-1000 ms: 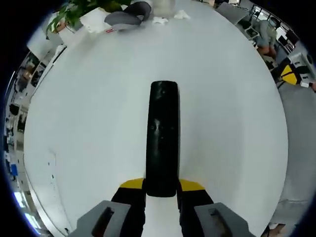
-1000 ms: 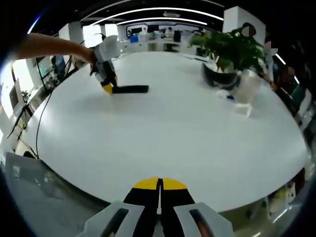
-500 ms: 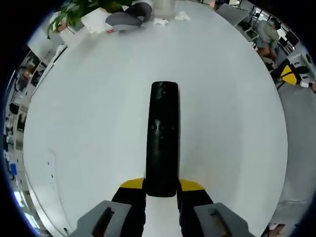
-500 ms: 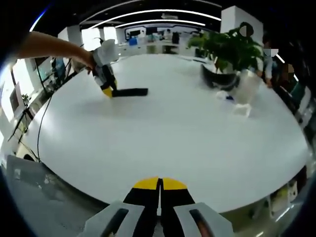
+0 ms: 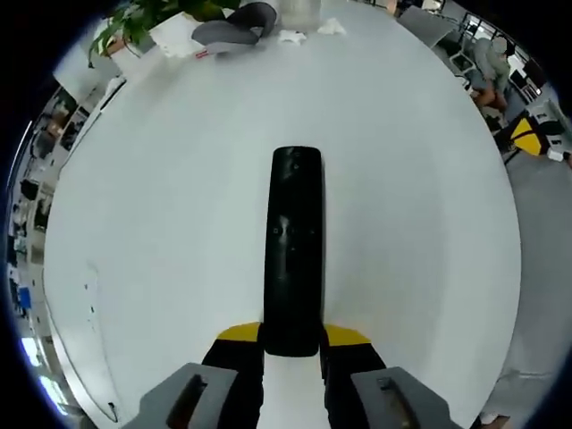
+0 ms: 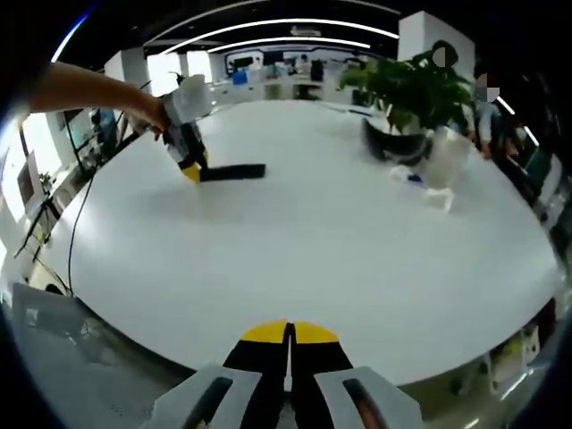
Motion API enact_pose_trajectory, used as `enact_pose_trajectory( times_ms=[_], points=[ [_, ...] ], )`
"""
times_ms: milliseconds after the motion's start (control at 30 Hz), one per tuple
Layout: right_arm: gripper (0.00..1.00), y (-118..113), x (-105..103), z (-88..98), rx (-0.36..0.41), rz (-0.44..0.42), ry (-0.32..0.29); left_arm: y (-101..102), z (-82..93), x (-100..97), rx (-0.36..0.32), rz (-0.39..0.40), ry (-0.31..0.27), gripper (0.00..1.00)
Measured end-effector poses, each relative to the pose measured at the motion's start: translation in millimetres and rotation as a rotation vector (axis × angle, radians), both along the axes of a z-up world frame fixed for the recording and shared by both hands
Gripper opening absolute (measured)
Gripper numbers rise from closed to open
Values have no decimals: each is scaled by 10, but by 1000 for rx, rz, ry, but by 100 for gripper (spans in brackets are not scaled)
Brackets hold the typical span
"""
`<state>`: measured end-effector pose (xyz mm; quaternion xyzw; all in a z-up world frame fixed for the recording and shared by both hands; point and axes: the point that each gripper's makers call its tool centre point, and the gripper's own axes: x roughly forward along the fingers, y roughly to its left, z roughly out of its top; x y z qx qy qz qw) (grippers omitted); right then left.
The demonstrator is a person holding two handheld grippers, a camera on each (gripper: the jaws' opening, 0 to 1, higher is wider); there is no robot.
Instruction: Press the specified remote control buttons in sequence, fully releasing each button before pressing the next.
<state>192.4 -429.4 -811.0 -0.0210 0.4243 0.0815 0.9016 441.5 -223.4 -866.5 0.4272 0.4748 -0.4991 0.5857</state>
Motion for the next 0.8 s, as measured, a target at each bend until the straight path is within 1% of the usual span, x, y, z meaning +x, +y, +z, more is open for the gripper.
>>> enact_pose_trajectory(
  times_ms=[267, 467, 800],
  points=[
    [0, 3, 6, 15, 5, -2, -13, -5, -2, -152, -4, 22, 4, 23],
    [0, -1, 12, 16, 6, -8, -15, -3, -5, -282, 6, 9, 3, 23],
    [0, 25, 7, 11, 8, 2, -8, 2, -12, -400, 7, 20, 4, 23]
  ],
)
